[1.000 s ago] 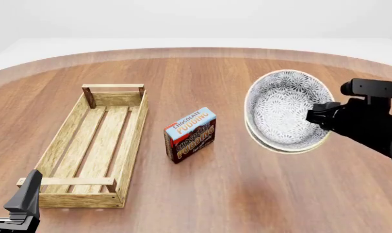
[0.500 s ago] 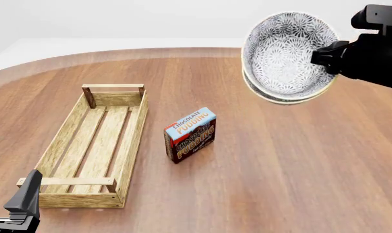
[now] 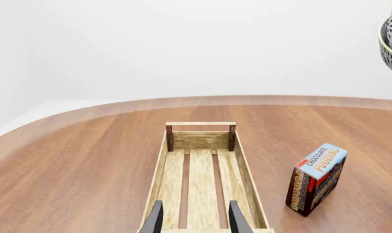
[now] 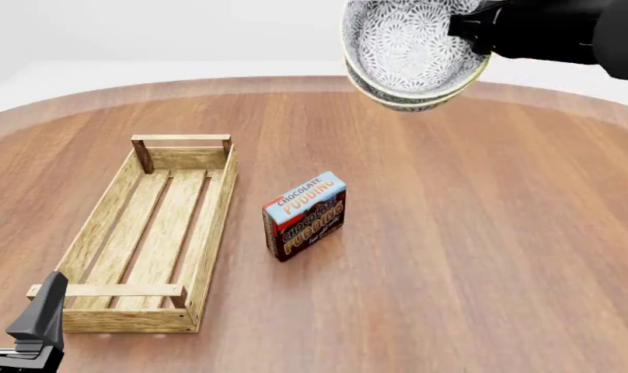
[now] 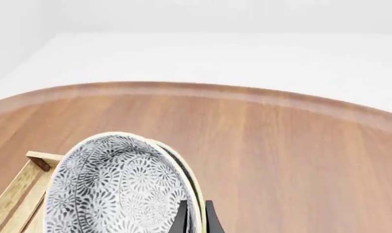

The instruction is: Stack the left bowl on the right bowl and place them in the tray.

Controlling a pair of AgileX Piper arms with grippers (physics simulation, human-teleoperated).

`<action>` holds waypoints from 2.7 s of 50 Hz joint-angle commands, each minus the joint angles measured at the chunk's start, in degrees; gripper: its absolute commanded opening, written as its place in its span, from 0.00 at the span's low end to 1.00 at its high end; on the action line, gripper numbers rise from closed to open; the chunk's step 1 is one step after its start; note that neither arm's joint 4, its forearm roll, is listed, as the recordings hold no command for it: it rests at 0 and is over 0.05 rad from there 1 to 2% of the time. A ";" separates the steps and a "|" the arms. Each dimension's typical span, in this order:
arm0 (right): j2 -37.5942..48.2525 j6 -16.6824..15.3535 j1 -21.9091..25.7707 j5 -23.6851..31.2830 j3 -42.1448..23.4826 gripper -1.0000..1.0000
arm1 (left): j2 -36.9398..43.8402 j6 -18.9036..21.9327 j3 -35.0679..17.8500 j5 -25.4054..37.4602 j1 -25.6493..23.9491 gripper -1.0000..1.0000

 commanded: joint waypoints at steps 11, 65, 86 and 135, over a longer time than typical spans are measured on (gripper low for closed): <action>18.98 1.27 7.48 4.90 -24.86 0.00 | 0.00 0.00 0.00 0.00 0.00 1.00; 62.09 9.34 24.77 16.93 -79.83 0.00 | 0.00 0.00 0.00 0.00 0.00 1.00; 65.73 10.98 29.54 13.99 -79.82 0.00 | 0.00 0.00 0.00 0.00 0.00 1.00; 65.92 14.26 33.91 -0.53 -61.25 0.00 | 0.00 0.00 0.00 0.00 0.00 1.00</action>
